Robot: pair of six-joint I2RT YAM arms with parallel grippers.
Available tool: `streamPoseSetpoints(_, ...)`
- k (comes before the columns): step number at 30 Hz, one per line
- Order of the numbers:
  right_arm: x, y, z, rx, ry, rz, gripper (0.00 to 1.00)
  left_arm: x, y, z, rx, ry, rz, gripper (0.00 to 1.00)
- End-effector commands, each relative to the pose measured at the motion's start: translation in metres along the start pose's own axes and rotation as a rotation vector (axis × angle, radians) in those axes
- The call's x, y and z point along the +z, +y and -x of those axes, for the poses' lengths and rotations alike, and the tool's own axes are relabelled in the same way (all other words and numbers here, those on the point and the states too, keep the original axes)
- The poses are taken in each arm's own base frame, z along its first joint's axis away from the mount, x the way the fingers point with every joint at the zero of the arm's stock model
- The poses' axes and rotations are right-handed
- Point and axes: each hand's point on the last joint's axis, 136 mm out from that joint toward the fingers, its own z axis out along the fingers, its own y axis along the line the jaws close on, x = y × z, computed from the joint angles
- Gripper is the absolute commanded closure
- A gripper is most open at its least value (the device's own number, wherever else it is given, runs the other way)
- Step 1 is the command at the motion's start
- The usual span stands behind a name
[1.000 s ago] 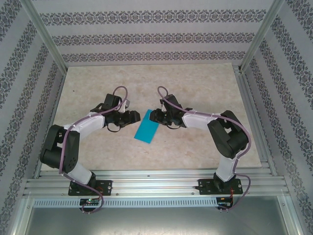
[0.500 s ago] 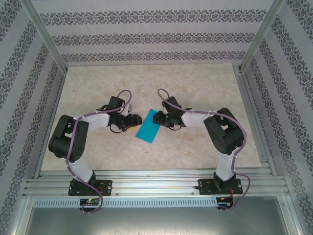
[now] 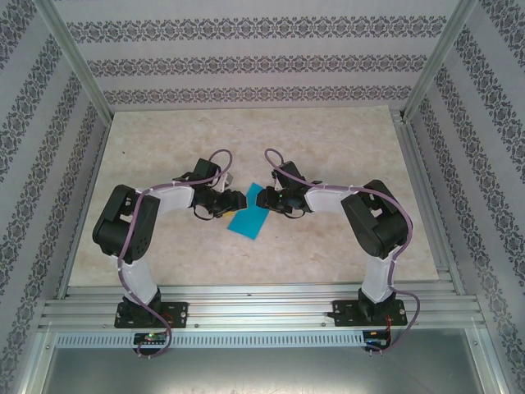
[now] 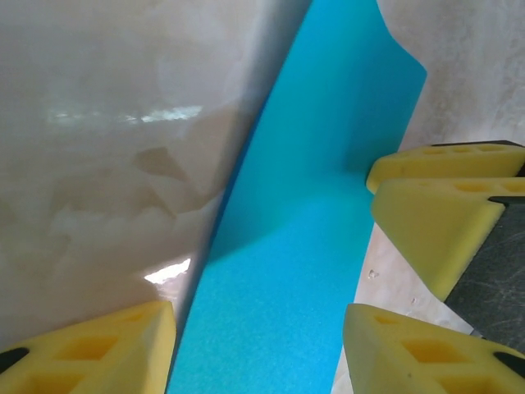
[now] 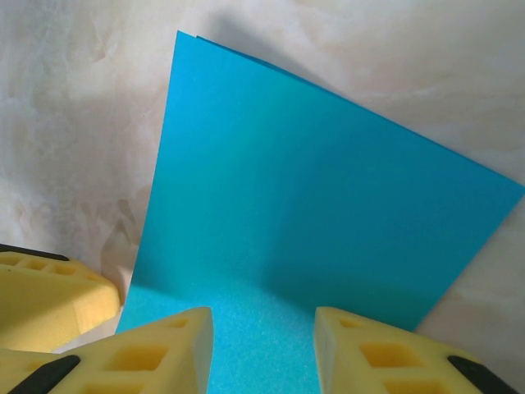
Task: Fold a paper plane with a square sheet of paper (fold left side to right side)
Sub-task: Third fold the triangle at the center of the table.
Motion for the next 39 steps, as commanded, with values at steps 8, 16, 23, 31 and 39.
streamPoseSetpoints(8,0.003,0.002,0.003,-0.03,0.0,0.028,0.62,0.01,-0.011,0.011,0.039,-0.002,0.002,0.43)
streamPoseSetpoints(16,0.002,0.004,0.004,-0.042,0.003,0.029,0.62,0.005,-0.009,0.02,0.077,-0.019,0.06,0.41)
streamPoseSetpoints(23,0.002,0.006,0.004,-0.046,0.004,0.033,0.62,0.013,-0.003,0.022,0.074,0.008,0.082,0.41)
streamPoseSetpoints(31,0.002,0.006,0.003,-0.047,0.008,0.036,0.62,0.015,0.006,0.006,0.069,0.055,0.096,0.41)
streamPoseSetpoints(39,0.003,0.005,0.002,-0.047,0.01,0.038,0.62,0.004,-0.004,-0.012,0.102,0.104,0.065,0.46)
